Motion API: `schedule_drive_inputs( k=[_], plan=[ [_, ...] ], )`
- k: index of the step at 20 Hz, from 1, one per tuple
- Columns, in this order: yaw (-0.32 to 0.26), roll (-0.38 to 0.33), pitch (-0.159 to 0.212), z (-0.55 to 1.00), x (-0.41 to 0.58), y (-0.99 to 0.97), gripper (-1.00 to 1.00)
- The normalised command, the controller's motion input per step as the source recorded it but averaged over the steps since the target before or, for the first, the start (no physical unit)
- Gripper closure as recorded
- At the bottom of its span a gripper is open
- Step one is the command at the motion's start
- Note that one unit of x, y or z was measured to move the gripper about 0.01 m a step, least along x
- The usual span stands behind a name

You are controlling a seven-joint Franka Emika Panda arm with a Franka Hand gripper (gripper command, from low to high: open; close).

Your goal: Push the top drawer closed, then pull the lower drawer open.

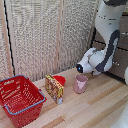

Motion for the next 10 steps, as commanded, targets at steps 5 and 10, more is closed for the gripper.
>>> schedule_drive_inputs(
  k=[5,10],
  plan=[
    [0.034,-0.024,0.000,0.14,0.002,-0.02,1.00],
    [0.062,0.017,0.000,0.11,0.023,0.00,1.00]
  ],
)
